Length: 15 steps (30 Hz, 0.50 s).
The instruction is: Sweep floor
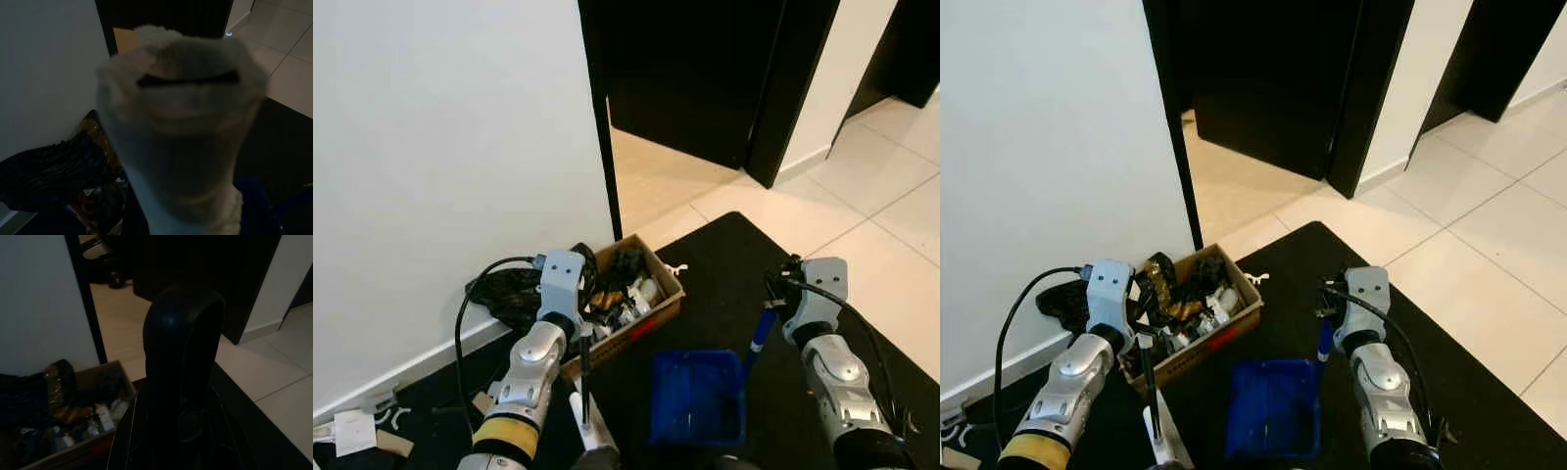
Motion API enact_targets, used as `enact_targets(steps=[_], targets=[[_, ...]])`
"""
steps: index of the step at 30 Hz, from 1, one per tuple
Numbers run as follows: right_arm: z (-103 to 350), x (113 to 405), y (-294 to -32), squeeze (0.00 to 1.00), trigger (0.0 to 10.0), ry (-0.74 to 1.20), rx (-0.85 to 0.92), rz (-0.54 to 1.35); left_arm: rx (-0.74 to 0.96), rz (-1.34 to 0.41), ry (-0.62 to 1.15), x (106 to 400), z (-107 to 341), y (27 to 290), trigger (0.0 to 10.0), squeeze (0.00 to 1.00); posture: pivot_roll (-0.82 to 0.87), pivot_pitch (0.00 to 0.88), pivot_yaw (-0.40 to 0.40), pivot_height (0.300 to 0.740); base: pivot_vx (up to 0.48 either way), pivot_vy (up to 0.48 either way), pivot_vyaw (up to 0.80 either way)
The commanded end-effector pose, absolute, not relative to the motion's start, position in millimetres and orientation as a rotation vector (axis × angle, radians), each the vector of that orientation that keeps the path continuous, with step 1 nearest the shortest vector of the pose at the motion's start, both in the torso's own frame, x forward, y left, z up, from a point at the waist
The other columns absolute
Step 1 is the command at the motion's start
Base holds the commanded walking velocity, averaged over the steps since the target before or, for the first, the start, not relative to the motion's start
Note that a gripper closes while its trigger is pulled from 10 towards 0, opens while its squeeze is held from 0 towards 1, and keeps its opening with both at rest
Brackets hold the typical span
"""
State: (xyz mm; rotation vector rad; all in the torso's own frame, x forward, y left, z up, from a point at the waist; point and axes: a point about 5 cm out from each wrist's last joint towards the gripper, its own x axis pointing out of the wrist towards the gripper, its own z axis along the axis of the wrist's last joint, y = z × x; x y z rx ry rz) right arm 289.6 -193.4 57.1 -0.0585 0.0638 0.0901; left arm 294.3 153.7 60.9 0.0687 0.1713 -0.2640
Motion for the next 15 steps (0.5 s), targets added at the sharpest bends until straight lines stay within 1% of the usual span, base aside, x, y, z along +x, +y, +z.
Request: enact_targets(steps=[1, 12, 14, 15], targets=[[58.4, 290.6, -190.1, 0.00, 10.0, 0.049, -0.044, 0.096, 0.087, -0.251, 0.168, 294.2, 61.2, 157.4, 10.0, 0.00, 0.09, 0.047, 0.056, 0.740, 0.000, 0.000, 0.00], [58.2, 290.0, -190.1, 0.00, 10.0, 0.049, -0.045, 0.096, 0.098, -0.258, 0.169, 293.8, 61.0, 156.4, 10.0, 0.00, 0.09, 0.054, 0.057, 0.740, 0.000, 0.000, 0.00], [57.6, 289.6, -189.6, 0.00, 10.0, 0.051, -0.044, 0.097, 0.095, -0.260, 0.169, 293.5, 60.6, 156.3, 10.0, 0.00, 0.09, 0.056, 0.056, 0.740, 0.000, -0.371, 0.00], [57.5, 289.5, -189.6, 0.00, 10.0, 0.052, -0.044, 0.098, 0.095, -0.260, 0.170, 293.3, 60.6, 156.3, 10.0, 0.00, 0.09, 0.056, 0.056, 0.740, 0.251, -0.405, 0.00]])
